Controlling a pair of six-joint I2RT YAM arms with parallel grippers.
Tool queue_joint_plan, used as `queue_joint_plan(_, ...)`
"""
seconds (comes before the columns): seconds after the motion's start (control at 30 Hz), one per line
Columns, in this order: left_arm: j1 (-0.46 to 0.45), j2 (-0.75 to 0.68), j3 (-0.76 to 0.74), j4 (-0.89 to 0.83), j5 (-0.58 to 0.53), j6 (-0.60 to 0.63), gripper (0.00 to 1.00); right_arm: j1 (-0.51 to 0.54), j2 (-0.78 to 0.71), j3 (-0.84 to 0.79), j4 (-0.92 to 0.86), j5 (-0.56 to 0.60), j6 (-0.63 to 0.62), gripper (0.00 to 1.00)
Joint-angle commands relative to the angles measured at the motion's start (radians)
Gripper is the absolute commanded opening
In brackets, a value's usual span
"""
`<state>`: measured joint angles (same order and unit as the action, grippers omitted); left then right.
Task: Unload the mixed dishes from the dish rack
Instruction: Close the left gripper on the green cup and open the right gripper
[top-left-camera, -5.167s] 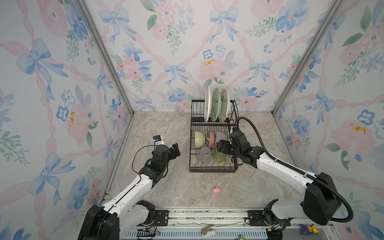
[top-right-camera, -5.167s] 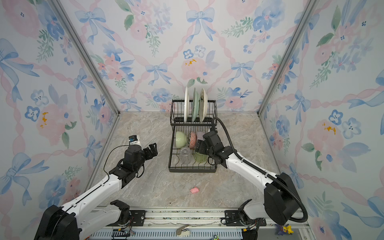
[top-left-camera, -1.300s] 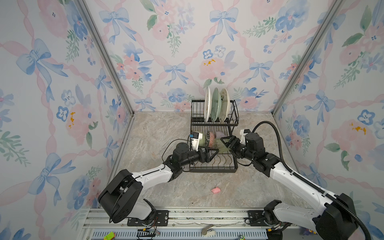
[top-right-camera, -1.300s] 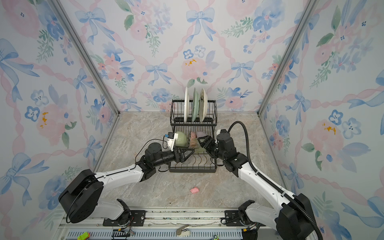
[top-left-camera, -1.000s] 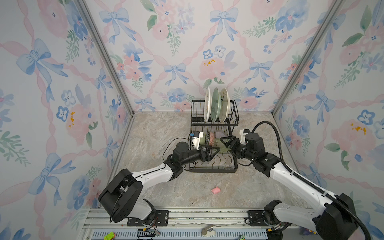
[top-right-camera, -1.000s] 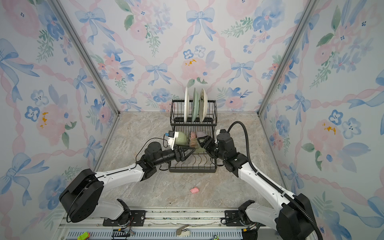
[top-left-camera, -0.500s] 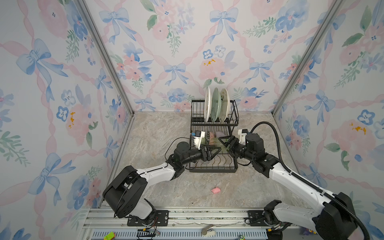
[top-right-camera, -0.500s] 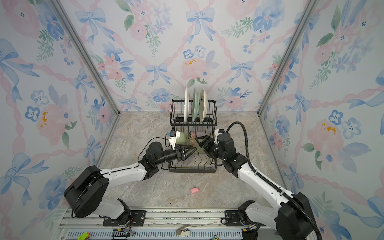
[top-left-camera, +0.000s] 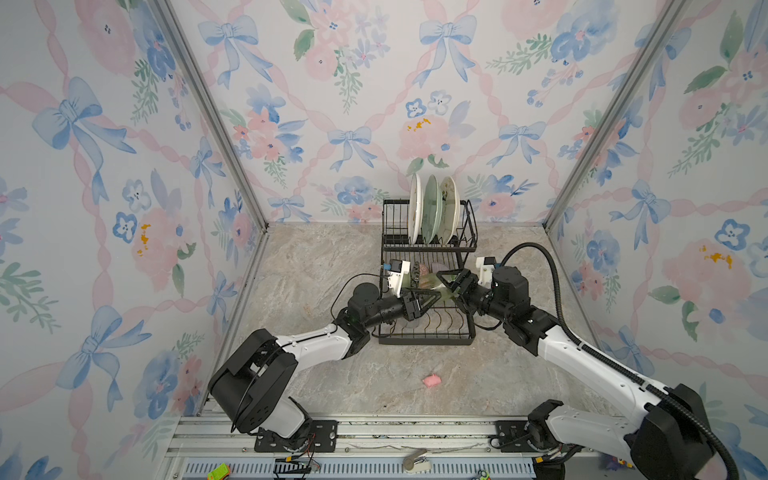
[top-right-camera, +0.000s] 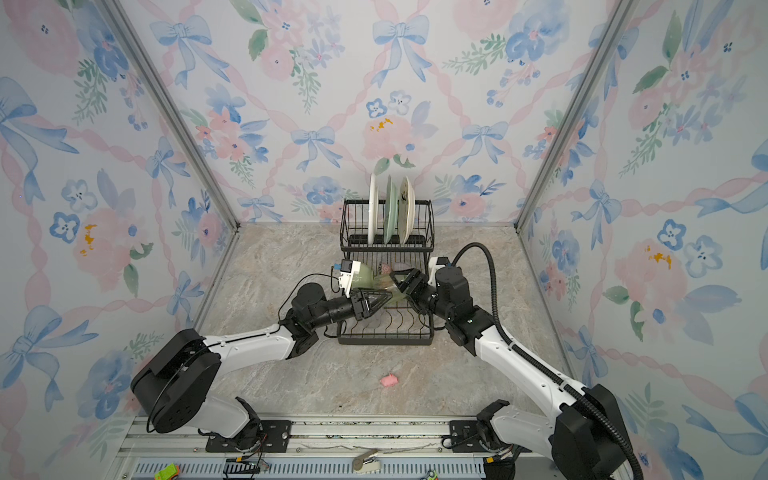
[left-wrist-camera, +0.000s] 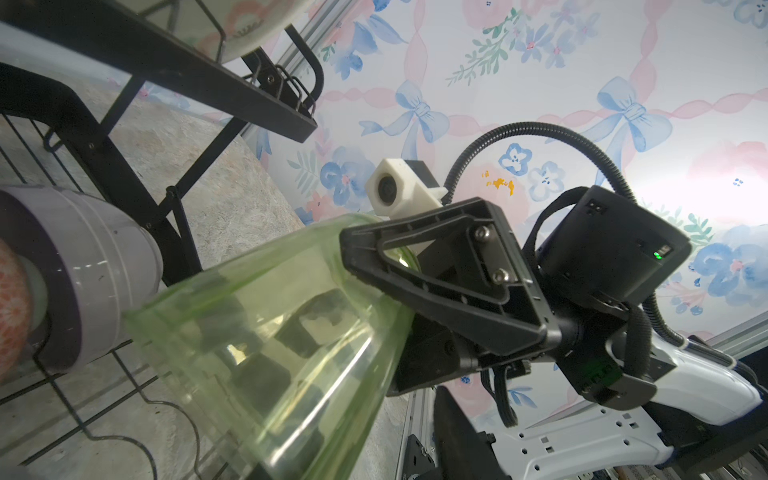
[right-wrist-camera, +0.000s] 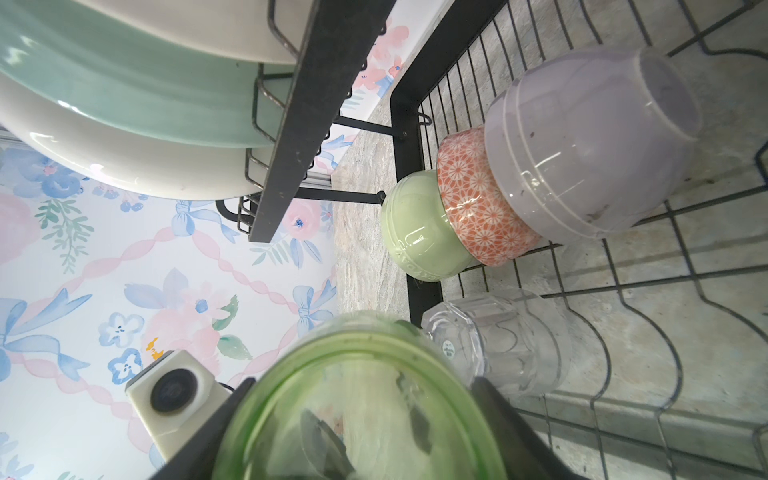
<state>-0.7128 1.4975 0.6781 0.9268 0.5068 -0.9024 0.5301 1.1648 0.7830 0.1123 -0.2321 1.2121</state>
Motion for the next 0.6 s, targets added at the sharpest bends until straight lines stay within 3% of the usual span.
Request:
queue_joint_plan(0.0, -0.001, 0.009, 0.033, 0.057, 0.024, 0.005, 0.41, 0.005, -0.019, -0.010, -0.008, -0.007, -0.015, 0.45)
queue_joint_plan(0.1, -0.001, 0.004, 0.035, 0.057, 0.021, 0.011, 0.33, 0.010, -0.025, -0.009, -0.015, -0.004, -0.020, 0.46)
queue_joint_plan(0.3, 0.001, 0.001, 0.026, 0.058, 0.013, 0.008, 0.06, 0.015, -0.031, -0.006, -0.034, 0.002, -0.030, 0.46)
queue_joint_plan(0.57, 0.001, -0.023, 0.009, 0.058, -0.008, 0.016, 0.00, 0.017, -0.049, -0.002, -0.060, 0.012, -0.044, 0.47)
